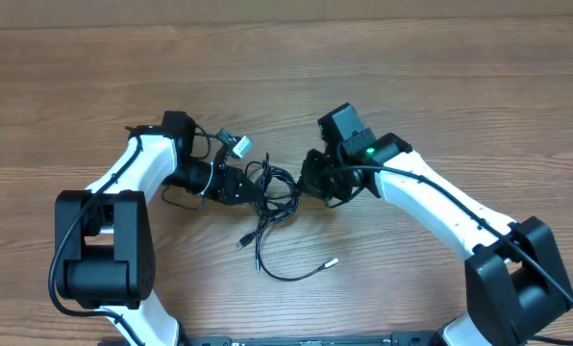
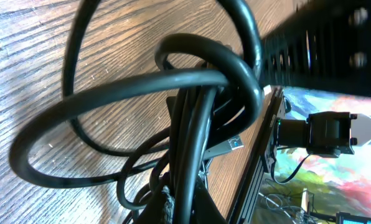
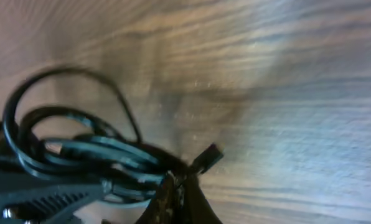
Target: Untangle cables
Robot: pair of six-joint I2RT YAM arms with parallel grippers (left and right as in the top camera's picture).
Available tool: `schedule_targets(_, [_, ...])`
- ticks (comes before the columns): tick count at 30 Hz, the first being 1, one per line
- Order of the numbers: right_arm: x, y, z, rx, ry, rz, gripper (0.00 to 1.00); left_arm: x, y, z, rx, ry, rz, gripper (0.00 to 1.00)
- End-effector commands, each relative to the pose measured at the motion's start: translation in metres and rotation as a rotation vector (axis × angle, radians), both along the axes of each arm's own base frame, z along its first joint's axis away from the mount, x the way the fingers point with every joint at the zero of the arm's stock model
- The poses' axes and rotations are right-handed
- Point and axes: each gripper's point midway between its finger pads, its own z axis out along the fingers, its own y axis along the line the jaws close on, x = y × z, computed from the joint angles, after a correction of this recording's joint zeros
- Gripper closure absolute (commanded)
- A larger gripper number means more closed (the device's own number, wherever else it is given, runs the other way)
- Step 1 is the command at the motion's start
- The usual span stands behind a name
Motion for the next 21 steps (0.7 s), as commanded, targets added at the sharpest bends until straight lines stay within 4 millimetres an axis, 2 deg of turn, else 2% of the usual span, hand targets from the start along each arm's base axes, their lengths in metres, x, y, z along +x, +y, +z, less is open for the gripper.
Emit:
schedule_targets(1, [-0.021,0.019,0.0,0.019,0.02,0.068,0.96,0.002,-0.006,0.007,-0.042,-0.018,-0.013,0.96])
schedule_targets(4, [-0.032,0.036,0.003,0.046,0.01,0.121,0.96,0.002,-0.006,0.007,-0.042,-0.018,-0.012,0.96])
schedule_targets(6, [-0.029,0.036,0.005,0.056,0.004,0.119,0.96,0.002,-0.006,0.007,-0.042,-0.018,-0.013,0.96])
schedule_targets(9, [-0.015,0.017,0.004,0.048,0.018,0.058,0.96,0.002,-0.006,0.007,-0.042,-0.018,-0.013,0.96])
schedule_targets(10, [-0.012,0.005,0.001,0.032,0.042,0.026,0.96,0.002,-0.006,0.007,-0.042,-0.018,-0.013,0.96])
schedule_targets(16, [-0.006,-0.035,-0.014,-0.124,0.065,-0.064,0.96,0.002,-0.006,0.007,-0.042,-0.018,-0.012,0.96])
schedule_targets(18, [-0.01,-0.038,-0.016,-0.135,0.083,-0.063,0.96,0.002,-0.006,0.007,-0.042,-0.018,-0.012,0.96])
schedule_targets(21, [-0.023,-0.024,-0.011,-0.066,0.128,-0.018,0.96,0.002,-0.006,0.007,-0.042,-0.018,-0.013,0.96])
